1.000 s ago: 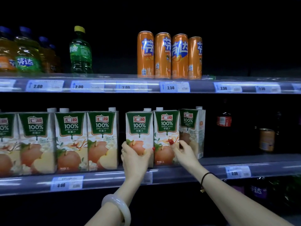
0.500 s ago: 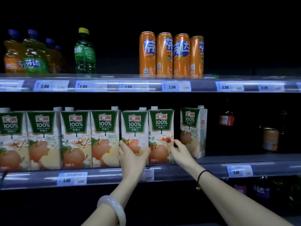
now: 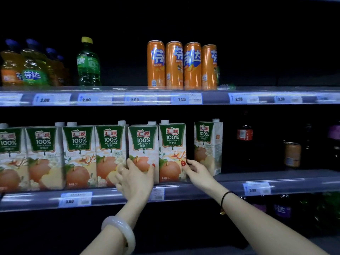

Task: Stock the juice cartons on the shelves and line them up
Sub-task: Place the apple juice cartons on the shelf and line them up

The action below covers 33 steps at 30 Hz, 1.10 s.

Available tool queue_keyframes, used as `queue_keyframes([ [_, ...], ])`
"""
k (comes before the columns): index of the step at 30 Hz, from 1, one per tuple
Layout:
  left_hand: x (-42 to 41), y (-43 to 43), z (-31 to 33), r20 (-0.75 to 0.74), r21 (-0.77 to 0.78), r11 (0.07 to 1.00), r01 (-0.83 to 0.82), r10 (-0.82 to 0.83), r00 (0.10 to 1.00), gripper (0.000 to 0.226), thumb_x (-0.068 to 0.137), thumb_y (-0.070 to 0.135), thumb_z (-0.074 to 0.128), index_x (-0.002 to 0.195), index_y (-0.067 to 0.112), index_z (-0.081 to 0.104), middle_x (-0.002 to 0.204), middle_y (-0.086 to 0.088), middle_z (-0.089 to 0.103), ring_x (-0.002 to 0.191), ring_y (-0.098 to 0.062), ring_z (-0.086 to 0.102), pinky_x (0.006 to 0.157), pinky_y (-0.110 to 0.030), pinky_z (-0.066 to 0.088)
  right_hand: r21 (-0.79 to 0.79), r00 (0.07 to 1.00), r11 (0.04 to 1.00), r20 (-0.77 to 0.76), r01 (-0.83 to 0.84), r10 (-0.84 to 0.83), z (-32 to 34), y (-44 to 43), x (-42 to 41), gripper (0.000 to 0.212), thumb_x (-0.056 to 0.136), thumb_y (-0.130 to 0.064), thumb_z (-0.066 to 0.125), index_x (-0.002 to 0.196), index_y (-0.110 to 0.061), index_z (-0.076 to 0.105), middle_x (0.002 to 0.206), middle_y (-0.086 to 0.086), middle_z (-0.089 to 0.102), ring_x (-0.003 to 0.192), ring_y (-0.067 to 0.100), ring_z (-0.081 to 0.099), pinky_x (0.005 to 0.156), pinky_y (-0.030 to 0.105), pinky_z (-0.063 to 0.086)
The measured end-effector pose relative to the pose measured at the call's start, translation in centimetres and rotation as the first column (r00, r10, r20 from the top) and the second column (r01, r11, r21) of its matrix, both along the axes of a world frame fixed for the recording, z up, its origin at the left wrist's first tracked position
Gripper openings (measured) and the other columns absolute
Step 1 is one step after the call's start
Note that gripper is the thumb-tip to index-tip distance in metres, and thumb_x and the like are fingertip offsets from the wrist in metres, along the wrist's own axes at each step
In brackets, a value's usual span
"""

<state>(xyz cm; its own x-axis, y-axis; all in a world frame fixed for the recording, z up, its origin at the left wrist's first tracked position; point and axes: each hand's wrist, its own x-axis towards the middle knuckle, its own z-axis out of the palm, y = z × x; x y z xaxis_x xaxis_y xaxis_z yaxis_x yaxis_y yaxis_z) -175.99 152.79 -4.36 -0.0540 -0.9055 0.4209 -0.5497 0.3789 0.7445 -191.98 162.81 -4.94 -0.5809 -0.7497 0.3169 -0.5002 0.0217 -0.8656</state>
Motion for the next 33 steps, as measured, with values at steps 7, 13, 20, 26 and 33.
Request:
queue_keyframes([
  [7, -3.5, 5.2, 0.1, -0.081, -0.045, 0.924, 0.38, -0.383, 0.92, 0.054, 0.078, 0.038, 0.065, 0.119, 0.008, 0.048, 0.117, -0.012, 0.053, 0.11, -0.031, 0.05, 0.09, -0.039, 0.042, -0.053, 0.988, 0.987, -0.009, 0.151, -0.151, 0.0, 4.9, -2.1, 0.05, 0.089, -0.039, 0.058, 0.127, -0.007, 0.054, 0.124, 0.005, 0.059, 0.116, 0.016, 0.054, 0.095, 0.023, 0.04],
  [13, -8.0, 8.3, -0.6, -0.08, -0.011, 0.82, 0.573, -0.572, 0.816, 0.034, 0.079, 0.025, 0.067, 0.109, 0.01, 0.058, 0.101, -0.002, 0.062, 0.098, -0.022, 0.059, 0.076, -0.023, 0.038, 0.016, 0.972, 0.972, -0.02, 0.235, -0.235, -0.5, 8.7, -5.8, 0.042, 0.084, -0.039, 0.065, 0.115, -0.013, 0.058, 0.111, 0.0, 0.063, 0.1, 0.013, 0.059, 0.086, 0.025, 0.044],
  [20, -10.5, 7.1, -0.8, -0.025, -0.047, 0.808, 0.588, -0.589, 0.808, 0.046, 0.08, 0.025, 0.065, 0.122, 0.009, 0.053, 0.12, -0.009, 0.059, 0.11, -0.022, 0.054, 0.086, -0.026, 0.041, 0.049, 0.964, 0.963, -0.041, 0.265, -0.263, -0.1, 8.9, -7.7, 0.053, 0.082, -0.034, 0.07, 0.124, -0.008, 0.053, 0.115, 0.003, 0.057, 0.106, 0.016, 0.056, 0.093, 0.03, 0.046],
  [26, -10.3, 5.1, -1.4, 0.056, -0.191, 0.809, 0.556, -0.557, 0.829, 0.041, 0.081, 0.028, 0.061, 0.119, 0.017, 0.051, 0.109, -0.003, 0.059, 0.102, -0.022, 0.058, 0.089, -0.038, 0.048, -0.03, 0.958, 0.959, -0.047, 0.283, -0.284, 1.5, 5.2, -8.1, 0.043, 0.079, -0.03, 0.072, 0.112, -0.017, 0.049, 0.108, -0.003, 0.058, 0.09, 0.009, 0.054, 0.078, 0.023, 0.043],
  [33, -8.8, 2.7, -1.3, -0.042, -0.272, 0.806, 0.525, -0.555, 0.831, 0.023, 0.073, 0.045, 0.065, 0.079, 0.028, 0.051, 0.071, 0.009, 0.057, 0.068, -0.012, 0.056, 0.064, -0.037, 0.052, 0.004, 0.905, 0.906, 0.028, 0.424, -0.424, 1.5, 1.4, -9.9, 0.058, 0.075, -0.028, 0.077, 0.121, -0.005, 0.051, 0.115, 0.013, 0.064, 0.103, 0.03, 0.062, 0.081, 0.032, 0.05],
])
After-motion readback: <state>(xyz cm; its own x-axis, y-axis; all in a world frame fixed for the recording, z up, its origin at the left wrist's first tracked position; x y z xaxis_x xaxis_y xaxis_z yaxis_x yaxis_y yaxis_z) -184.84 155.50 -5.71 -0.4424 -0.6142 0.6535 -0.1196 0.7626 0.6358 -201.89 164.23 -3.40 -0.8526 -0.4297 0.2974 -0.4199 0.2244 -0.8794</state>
